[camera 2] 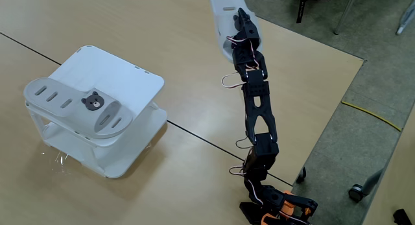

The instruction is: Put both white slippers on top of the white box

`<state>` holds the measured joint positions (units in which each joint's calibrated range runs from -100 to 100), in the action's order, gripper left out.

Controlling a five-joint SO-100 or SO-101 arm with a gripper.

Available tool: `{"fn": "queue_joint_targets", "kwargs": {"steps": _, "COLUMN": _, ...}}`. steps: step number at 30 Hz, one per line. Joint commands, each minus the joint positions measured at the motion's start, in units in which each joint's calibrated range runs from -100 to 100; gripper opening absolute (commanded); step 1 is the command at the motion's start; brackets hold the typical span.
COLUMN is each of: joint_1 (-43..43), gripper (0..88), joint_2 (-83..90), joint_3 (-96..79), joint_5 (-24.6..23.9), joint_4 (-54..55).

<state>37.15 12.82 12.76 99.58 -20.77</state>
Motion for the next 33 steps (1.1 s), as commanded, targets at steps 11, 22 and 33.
{"fn": "queue_joint_targets", "kwargs": {"steps": 11, "joint_1": -19.31, "gripper": 0.8, "joint_2": 1.69, "joint_3": 3.89, "joint_5": 0.42, "joint_4": -0.02}}
{"fn": "queue_joint_targets", "kwargs": {"steps": 22, "joint_1": -36.5, "gripper": 0.8, "joint_2": -7.99, "joint_3": 4.43, "joint_5": 0.42, "joint_4": 0.41}}
{"fn": "queue_joint_targets", "kwargs": {"steps": 33, "joint_1": -38.96, "gripper": 0.8, "joint_2": -26.33, "joint_3": 27.16, "joint_5": 0.42, "joint_4": 0.5}}
